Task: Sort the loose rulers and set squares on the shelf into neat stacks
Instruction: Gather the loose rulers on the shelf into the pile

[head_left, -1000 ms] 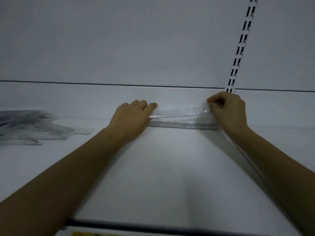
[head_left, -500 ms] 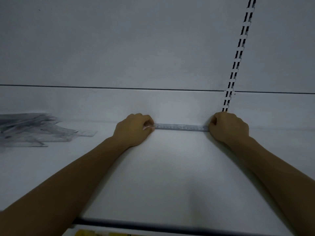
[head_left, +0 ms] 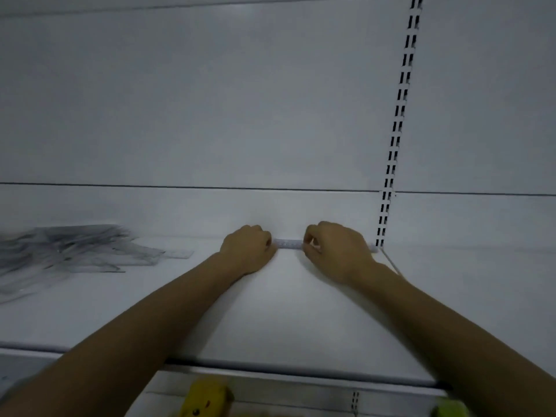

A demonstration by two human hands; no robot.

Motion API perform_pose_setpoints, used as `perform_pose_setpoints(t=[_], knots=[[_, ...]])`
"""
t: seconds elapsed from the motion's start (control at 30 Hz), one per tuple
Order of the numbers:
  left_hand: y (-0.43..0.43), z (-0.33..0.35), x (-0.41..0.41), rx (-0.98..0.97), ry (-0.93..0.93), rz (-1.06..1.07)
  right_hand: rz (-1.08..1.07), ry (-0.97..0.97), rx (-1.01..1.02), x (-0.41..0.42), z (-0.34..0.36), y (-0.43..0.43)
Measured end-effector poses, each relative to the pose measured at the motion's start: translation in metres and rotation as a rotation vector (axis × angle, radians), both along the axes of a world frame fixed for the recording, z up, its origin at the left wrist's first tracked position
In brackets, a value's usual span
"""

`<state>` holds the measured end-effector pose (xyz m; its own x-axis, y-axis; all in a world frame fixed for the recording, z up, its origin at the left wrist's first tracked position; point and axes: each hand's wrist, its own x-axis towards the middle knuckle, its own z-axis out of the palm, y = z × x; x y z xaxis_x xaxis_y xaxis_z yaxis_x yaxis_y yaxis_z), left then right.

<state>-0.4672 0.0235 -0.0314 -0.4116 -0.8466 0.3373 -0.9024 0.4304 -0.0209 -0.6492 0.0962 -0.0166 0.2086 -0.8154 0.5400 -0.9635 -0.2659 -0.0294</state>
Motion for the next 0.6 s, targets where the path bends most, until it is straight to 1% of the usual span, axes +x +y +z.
perform_pose_setpoints(t=[0.1, 0.13, 0.2, 0.27, 0.3, 0.4, 0.43, 0.5, 0.6], knots=[[0.012, 0.011, 0.011, 0.172, -0.101, -0.048, 0.049, 0.123, 0.022, 0.013, 0.0, 0.009], [0.018, 0.015, 0.02, 0.182, -0.161, -0.056, 0.07, 0.142, 0.026, 0.019, 0.002, 0.011], [0.028, 0.025, 0.044, 0.12, -0.3, -0.067, 0.118, 0.17, 0.046, 0.039, 0.007, 0.014], [0.035, 0.032, 0.078, 0.087, -0.362, -0.061, 0.156, 0.21, 0.055, 0.065, 0.012, 0.012], [0.038, 0.034, 0.097, 0.103, -0.34, -0.045, 0.169, 0.226, 0.059, 0.08, 0.014, 0.01], [0.05, 0.04, 0.158, 0.213, -0.152, 0.015, 0.207, 0.252, 0.078, 0.131, 0.011, 0.003], [0.055, 0.043, 0.177, 0.236, -0.12, 0.032, 0.226, 0.264, 0.079, 0.148, 0.008, 0.001], [0.07, 0.049, 0.214, 0.247, -0.097, 0.051, 0.259, 0.283, 0.097, 0.18, 0.005, -0.005], [0.088, 0.047, 0.262, 0.226, -0.093, 0.04, 0.265, 0.29, 0.232, 0.226, 0.01, -0.021]])
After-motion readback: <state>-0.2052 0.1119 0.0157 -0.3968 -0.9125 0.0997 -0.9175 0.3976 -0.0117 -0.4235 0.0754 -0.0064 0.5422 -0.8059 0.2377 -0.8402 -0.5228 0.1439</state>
